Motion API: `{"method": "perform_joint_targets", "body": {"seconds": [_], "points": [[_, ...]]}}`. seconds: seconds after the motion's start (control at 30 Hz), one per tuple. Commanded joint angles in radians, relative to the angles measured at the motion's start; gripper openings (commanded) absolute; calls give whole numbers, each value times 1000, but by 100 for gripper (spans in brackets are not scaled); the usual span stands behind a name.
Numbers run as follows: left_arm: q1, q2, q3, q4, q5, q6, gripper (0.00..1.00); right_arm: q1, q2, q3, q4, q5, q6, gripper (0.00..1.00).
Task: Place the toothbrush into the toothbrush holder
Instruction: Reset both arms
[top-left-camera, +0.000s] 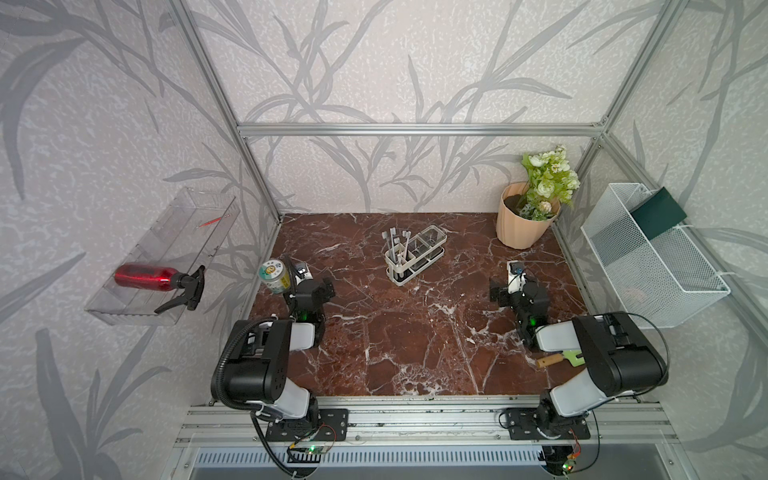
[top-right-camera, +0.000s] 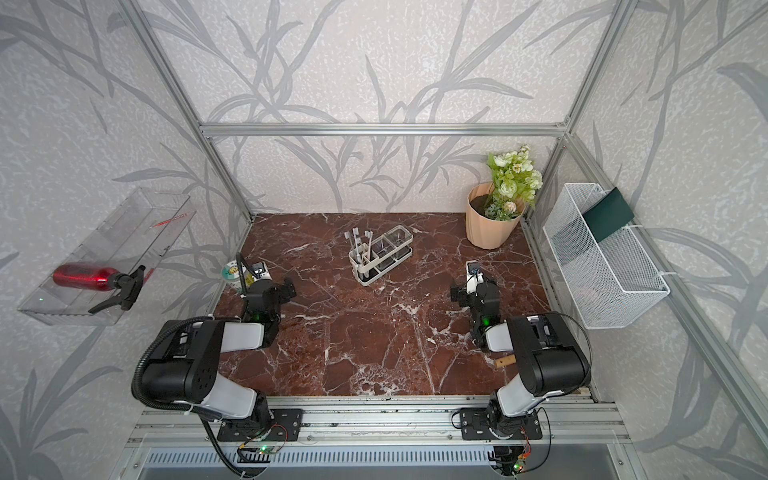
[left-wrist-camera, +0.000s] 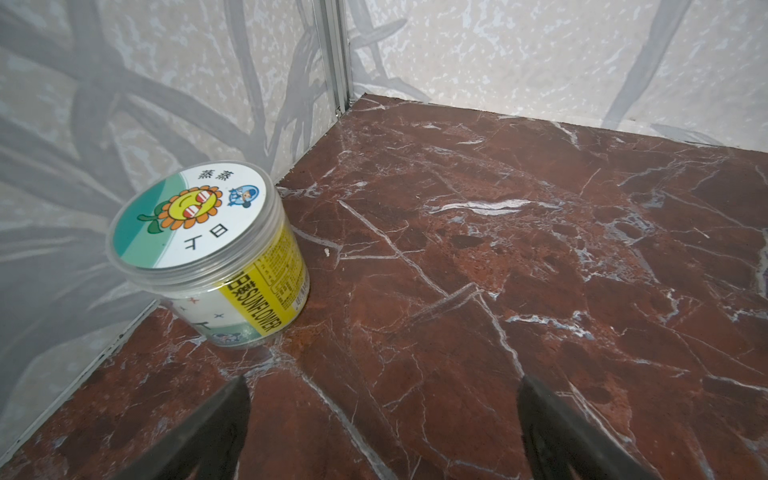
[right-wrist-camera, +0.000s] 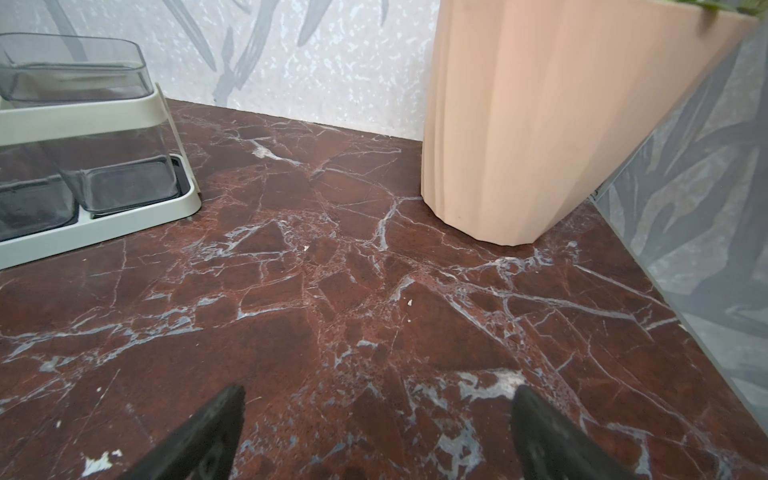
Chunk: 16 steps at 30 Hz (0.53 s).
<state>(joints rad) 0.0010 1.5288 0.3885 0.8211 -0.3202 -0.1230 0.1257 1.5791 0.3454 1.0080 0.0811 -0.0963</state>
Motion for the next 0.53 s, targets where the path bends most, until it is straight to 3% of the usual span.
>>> {"method": "perform_joint_targets", "body": {"seconds": [0.0,0.5], "points": [[-2,-9,1,19,-1,19,99,-1,8,20,-9,25,16,99],[-1,-9,2,17,0,20,99,-3,8,24,-15,20,17,99]]}}
